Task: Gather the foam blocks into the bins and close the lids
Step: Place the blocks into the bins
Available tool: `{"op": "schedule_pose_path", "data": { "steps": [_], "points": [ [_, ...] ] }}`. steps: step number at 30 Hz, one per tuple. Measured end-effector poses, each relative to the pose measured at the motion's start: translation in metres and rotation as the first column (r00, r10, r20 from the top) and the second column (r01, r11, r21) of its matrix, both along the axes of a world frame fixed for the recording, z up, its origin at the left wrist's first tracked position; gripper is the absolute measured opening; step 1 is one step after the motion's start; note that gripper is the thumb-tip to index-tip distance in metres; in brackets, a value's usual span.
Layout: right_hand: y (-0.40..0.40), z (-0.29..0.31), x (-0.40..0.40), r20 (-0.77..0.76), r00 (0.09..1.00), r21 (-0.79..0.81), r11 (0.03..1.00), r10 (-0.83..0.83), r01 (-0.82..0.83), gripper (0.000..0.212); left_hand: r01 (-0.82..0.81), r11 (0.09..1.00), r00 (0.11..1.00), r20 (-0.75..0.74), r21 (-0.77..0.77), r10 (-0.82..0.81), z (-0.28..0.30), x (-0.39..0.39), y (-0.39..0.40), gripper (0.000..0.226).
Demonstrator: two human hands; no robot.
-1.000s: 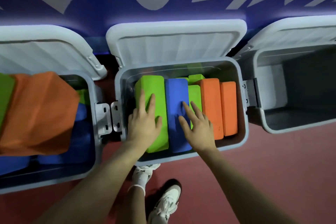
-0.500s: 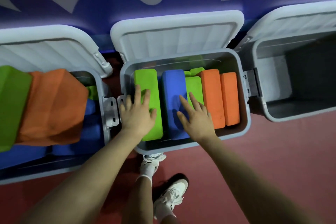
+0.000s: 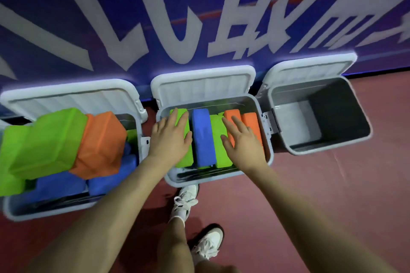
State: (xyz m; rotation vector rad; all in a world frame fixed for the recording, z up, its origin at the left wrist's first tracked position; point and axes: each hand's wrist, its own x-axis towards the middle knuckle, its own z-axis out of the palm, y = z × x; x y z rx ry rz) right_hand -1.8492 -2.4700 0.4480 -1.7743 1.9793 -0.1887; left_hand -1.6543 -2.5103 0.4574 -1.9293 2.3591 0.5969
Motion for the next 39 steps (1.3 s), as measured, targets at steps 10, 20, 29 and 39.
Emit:
{"op": "schedule_pose_path", "data": {
  "steps": [10,20,29,39],
  "points": [
    [0.087,0.153,-0.037,-0.009,0.979,-0.170,0.965,-0.205,0.201,0.051,0.242,0.965,0.963,-0.096,-0.099,-0.252,0.167,-0.056,0.045,0.055],
    [0.170,0.200,-0.065,-0.063,0.769,-0.240,0.757,-0.637,0.607,0.045,0.710,0.693,0.688,-0.082,-0.124,-0.721,0.216,-0.140,0.057,0.053],
    [0.299,0.197,-0.012,-0.067,0.246,-0.211,0.254,-0.967,0.944,0.045,0.982,0.162,0.154,-0.076,-0.100,-0.985,0.206,-0.206,0.141,0.051],
    [0.487,0.201,0.122,-0.146,-0.366,-0.156,-0.344,-0.919,0.926,0.044,0.882,-0.461,-0.470,-0.122,-0.096,-0.874,0.206,-0.190,0.368,0.052]
  ]
}}
